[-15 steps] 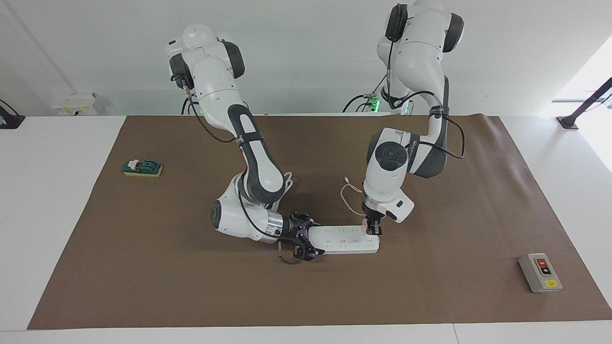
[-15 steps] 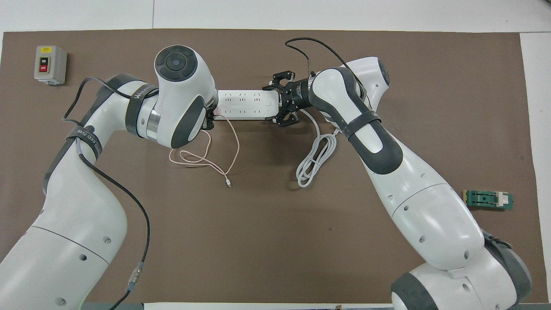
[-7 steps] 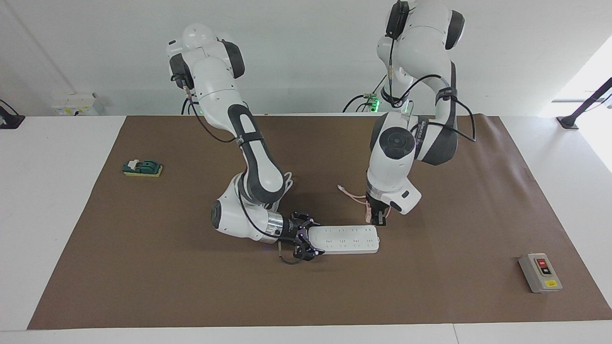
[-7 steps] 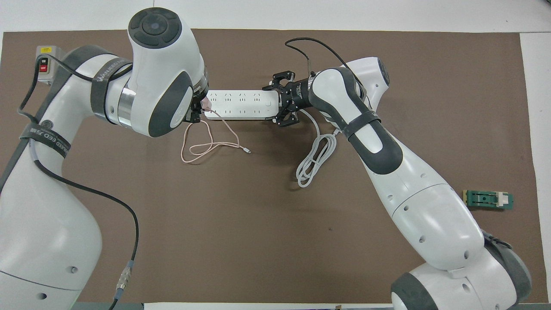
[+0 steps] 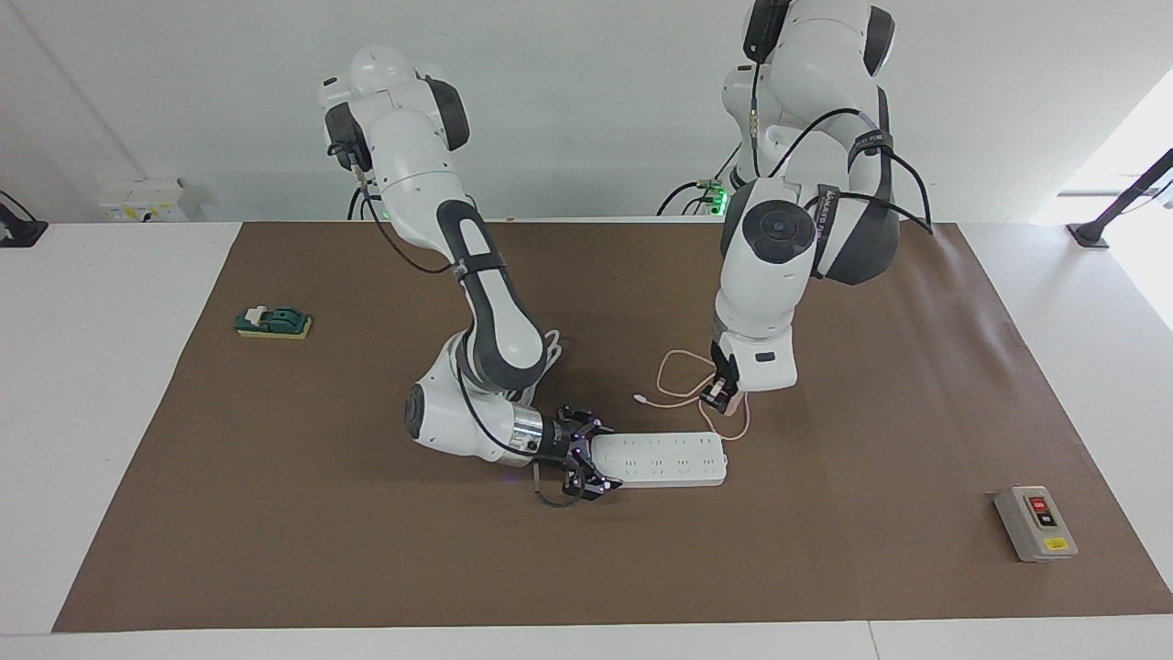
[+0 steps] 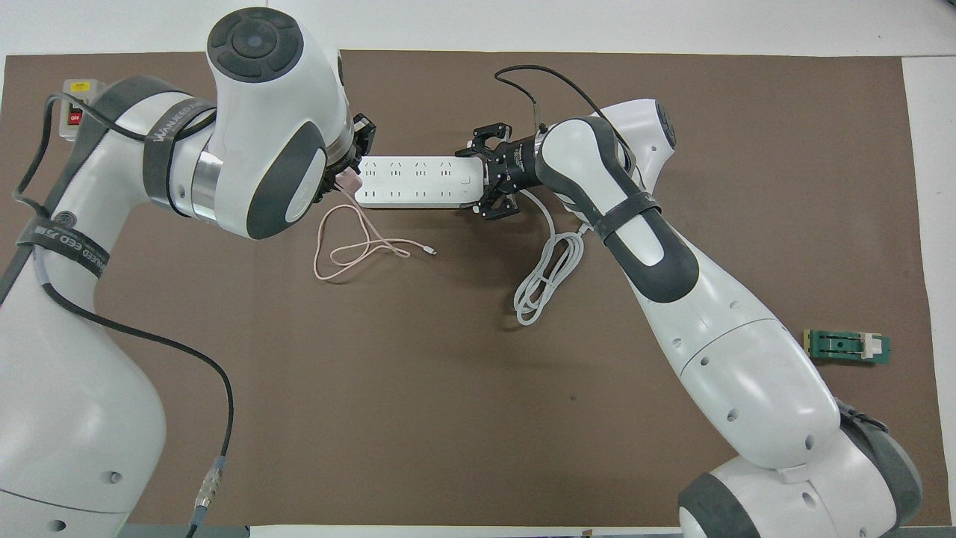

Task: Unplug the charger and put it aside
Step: 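Pull the pink charger out of the strip with the left gripper, then set the pink charger down beside the strip and withdraw the left gripper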

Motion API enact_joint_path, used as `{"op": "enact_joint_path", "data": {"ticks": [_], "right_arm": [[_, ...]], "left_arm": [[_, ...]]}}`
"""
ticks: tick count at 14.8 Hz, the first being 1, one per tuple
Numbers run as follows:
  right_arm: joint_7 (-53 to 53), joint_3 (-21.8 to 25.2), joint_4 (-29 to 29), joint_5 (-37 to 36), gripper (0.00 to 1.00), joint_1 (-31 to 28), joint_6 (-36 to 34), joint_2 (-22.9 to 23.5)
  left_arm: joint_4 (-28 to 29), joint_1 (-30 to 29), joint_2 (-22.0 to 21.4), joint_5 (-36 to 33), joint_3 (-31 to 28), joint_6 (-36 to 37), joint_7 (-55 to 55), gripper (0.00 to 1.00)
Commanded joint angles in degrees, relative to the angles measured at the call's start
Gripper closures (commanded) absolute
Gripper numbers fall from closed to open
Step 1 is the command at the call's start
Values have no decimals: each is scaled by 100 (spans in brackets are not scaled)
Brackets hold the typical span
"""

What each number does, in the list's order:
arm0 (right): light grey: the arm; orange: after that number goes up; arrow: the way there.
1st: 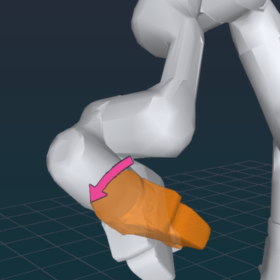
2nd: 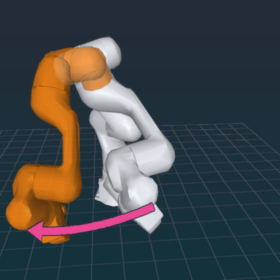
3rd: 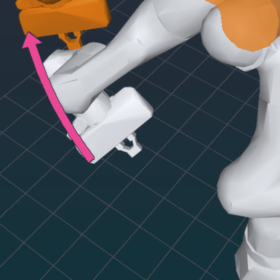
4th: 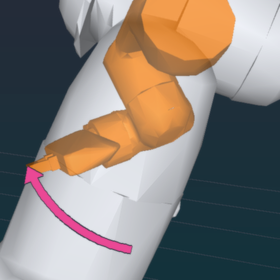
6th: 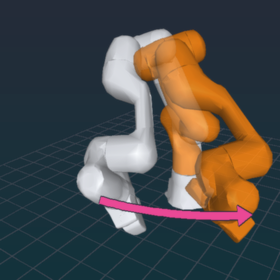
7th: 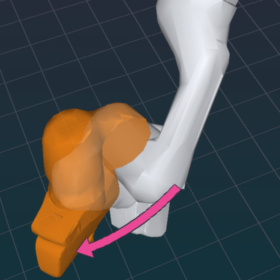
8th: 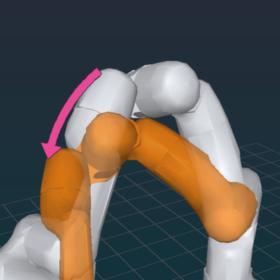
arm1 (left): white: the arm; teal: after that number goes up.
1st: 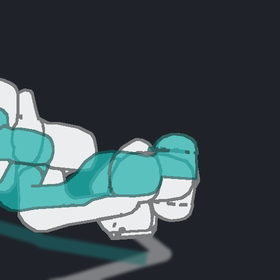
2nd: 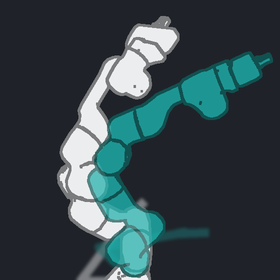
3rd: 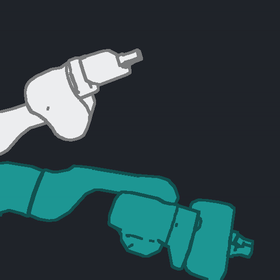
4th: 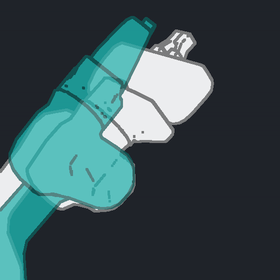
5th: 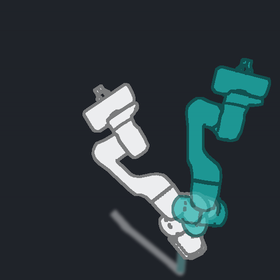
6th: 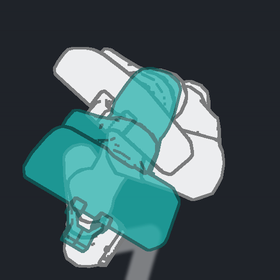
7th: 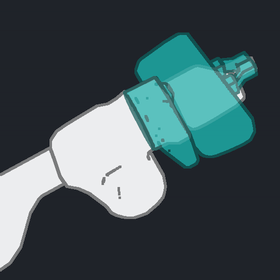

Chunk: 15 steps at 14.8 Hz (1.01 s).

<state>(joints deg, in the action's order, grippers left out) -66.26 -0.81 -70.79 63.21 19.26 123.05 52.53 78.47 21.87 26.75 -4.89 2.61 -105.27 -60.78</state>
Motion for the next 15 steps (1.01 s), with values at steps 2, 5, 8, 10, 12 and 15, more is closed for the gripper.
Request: {"op": "enact_joint_path", "data": {"ticks": [2, 5, 8, 10, 12, 15], "right_arm": [[17, -7, -23, -1, 0, 16, 211, 46], [-88, -7, -14, -63, 0, -27, 167, -6], [-220, -7, -23, -72, 0, -45, 132, -112], [-334, -7, -40, -80, 0, -54, 88, -199], [-483, 11, -311, -80, 0, -141, -17, -549], [-634, 72, -785, -133, 0, -343, -332, -1138]], "left_arm": [[791, -595, -679, 50, 12, -108, 2337, 100], [1275, -1402, -1057, 433, 30, -380, 4287, 100], [1303, -1904, -1023, 630, 21, -468, 5284, 100], [1329, -2239, -979, 970, 12, -451, 5672, 1], [1329, -2790, -988, 1078, 12, -294, 6362, 0], [944, -3145, -988, 1017, -14, -196, 6658, 0]]}}
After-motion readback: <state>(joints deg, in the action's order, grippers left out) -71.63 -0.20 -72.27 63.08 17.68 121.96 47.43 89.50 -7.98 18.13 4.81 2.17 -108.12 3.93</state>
